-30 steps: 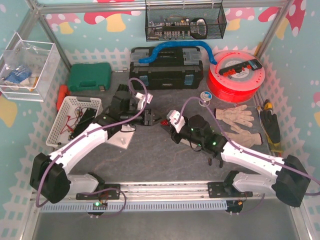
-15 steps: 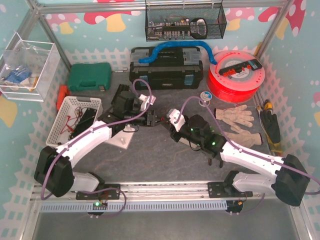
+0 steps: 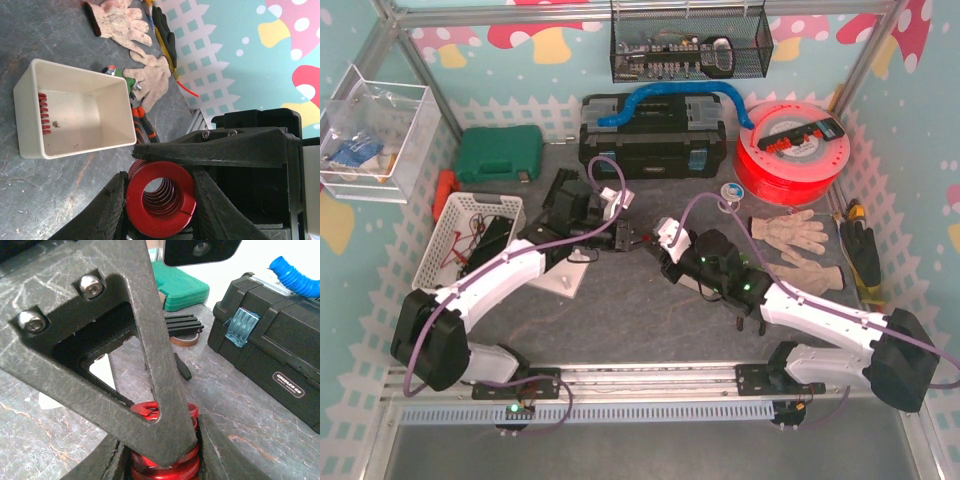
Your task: Install the large spring
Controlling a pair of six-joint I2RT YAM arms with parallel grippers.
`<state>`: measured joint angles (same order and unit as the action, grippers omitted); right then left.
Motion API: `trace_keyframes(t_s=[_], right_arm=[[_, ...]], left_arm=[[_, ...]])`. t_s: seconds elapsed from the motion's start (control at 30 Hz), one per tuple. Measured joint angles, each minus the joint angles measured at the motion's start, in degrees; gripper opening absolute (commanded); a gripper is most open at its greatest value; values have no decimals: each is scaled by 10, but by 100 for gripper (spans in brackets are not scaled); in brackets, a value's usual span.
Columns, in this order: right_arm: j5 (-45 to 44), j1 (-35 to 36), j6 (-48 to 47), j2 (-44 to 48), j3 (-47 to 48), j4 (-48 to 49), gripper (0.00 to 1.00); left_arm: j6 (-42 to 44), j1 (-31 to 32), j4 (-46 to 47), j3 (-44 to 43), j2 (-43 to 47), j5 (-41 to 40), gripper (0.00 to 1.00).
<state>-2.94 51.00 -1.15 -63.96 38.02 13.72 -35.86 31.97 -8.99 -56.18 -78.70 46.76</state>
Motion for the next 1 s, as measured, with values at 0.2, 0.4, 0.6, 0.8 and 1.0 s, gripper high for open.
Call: trace_keyframes(t_s=[0.2,0.4,0.6,0.8,1.0], right_arm=[[1,0,7,-7,1,-1,49],[3,1,50,13,-14,-6,92],[-22,1,88,80,-60,-21,99],[-66,1,114,115,-71,-49,99],[-114,0,181,98,-54,-112,99]], left_arm=[[0,0,-13,-1,1,-9,0],[0,-11,-36,-1,23,-71,0],[-3,-28,-92,-1,82,-191,0],[-24,-36,-183,-2,152,-367,0],[-61,-37,-284,-5,190,-509,0]])
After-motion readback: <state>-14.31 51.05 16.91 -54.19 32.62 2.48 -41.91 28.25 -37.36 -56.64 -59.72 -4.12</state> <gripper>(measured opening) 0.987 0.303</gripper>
